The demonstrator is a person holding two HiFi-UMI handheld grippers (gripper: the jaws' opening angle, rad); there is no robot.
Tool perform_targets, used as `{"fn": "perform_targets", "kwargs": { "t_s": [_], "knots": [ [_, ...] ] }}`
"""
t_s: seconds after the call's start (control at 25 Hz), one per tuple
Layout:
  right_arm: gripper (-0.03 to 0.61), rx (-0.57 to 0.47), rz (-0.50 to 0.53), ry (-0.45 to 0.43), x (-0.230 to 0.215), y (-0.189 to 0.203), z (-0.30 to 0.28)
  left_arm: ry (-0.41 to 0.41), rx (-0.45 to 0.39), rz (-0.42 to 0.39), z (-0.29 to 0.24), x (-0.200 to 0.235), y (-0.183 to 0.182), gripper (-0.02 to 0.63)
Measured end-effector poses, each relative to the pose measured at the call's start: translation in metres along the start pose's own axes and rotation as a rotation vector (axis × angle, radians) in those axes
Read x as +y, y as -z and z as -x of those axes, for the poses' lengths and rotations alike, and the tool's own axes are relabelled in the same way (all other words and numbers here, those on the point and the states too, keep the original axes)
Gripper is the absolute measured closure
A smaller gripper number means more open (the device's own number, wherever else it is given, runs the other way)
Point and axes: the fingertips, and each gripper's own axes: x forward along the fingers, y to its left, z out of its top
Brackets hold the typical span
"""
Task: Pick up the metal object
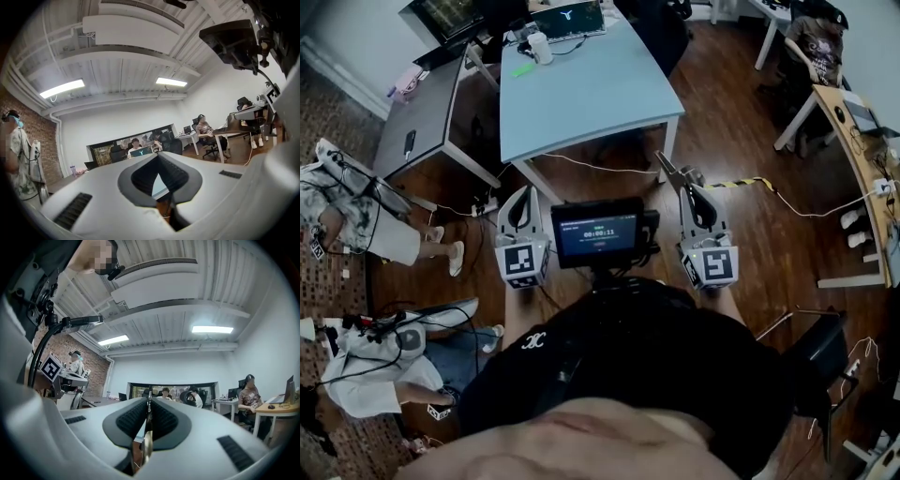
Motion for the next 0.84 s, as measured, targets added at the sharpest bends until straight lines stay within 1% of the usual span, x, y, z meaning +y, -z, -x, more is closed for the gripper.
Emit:
{"fn": "perform_targets", "kwargs": {
  "t_s": [0.2, 0.4, 0.6, 0.84],
  "knots": [
    [0.561, 0.001, -0.009, -0.009, -0.010, 0.004, 0.003, -0.009, 0.008, 0.002, 0.000, -0.010, 0.000, 0.603],
    [0.561, -0.016, 0.004, -0.001, -0.002, 0.004, -0.005, 0.005, 0.022, -0.004, -0.003, -0.002, 0.008, 0.603],
    [0.561, -0.039, -0.011, 0.012, -0.030, 0.010, 0.013, 0.008, 0.016, -0.018, -0.008, -0.031, -0.006, 0.603],
    [0.561, -0.020, 0.028, 0.026, -0.005, 0.012, -0.002, 0.032, 0.012, -0.005, -0.010, -0.004, 0.010, 0.603]
  ]
}}
